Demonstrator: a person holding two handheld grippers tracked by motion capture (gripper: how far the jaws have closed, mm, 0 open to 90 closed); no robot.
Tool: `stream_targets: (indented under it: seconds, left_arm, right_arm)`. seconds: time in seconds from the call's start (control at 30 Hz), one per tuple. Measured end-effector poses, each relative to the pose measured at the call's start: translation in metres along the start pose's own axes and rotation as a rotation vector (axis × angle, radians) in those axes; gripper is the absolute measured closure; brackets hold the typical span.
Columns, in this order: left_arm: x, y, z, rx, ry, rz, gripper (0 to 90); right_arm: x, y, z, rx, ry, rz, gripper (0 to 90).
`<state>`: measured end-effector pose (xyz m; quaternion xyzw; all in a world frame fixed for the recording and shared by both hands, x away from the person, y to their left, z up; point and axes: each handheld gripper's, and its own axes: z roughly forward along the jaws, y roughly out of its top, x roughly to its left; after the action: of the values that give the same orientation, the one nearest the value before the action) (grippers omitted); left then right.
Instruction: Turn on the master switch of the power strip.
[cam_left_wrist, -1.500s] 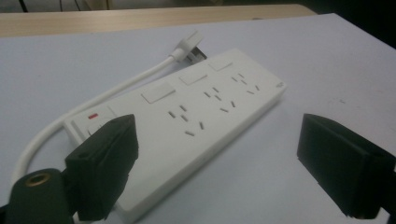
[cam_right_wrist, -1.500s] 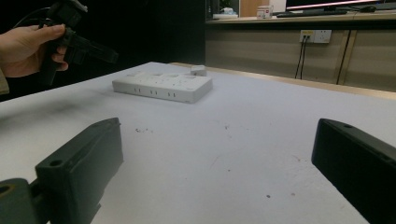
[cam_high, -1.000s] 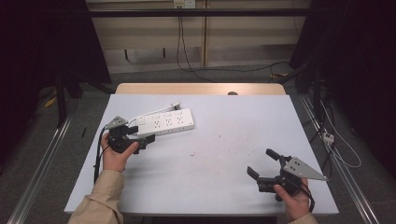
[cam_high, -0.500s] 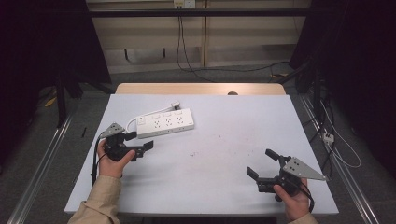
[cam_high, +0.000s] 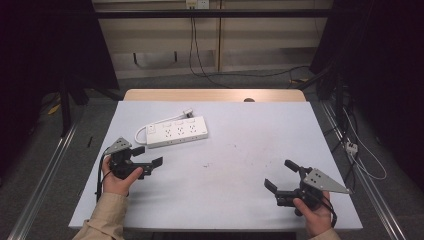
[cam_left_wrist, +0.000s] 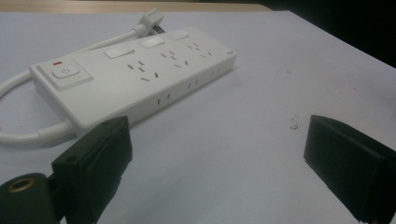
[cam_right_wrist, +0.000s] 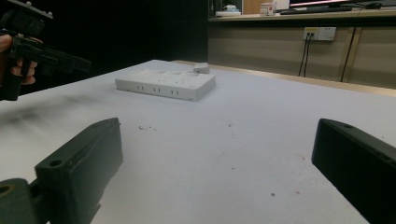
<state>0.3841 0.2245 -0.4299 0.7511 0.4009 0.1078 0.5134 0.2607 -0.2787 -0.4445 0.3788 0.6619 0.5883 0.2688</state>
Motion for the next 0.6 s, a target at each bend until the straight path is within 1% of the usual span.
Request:
stream_targets:
  seconds: [0.23, 0.6]
  left_arm:
    - [-0.003, -0.004, -0.005, -0.005, -0.006, 0.004, 7.4]
    - [-0.007, -0.013, -0.014, -0.012, -0.002, 0.017, 7.4]
  right_arm:
    - [0.0, 0.0, 0.0, 0.001, 0.0, -0.001, 1.4]
    - [0.0, -0.001, 0.0, 0.011, -0.001, -0.002, 1.4]
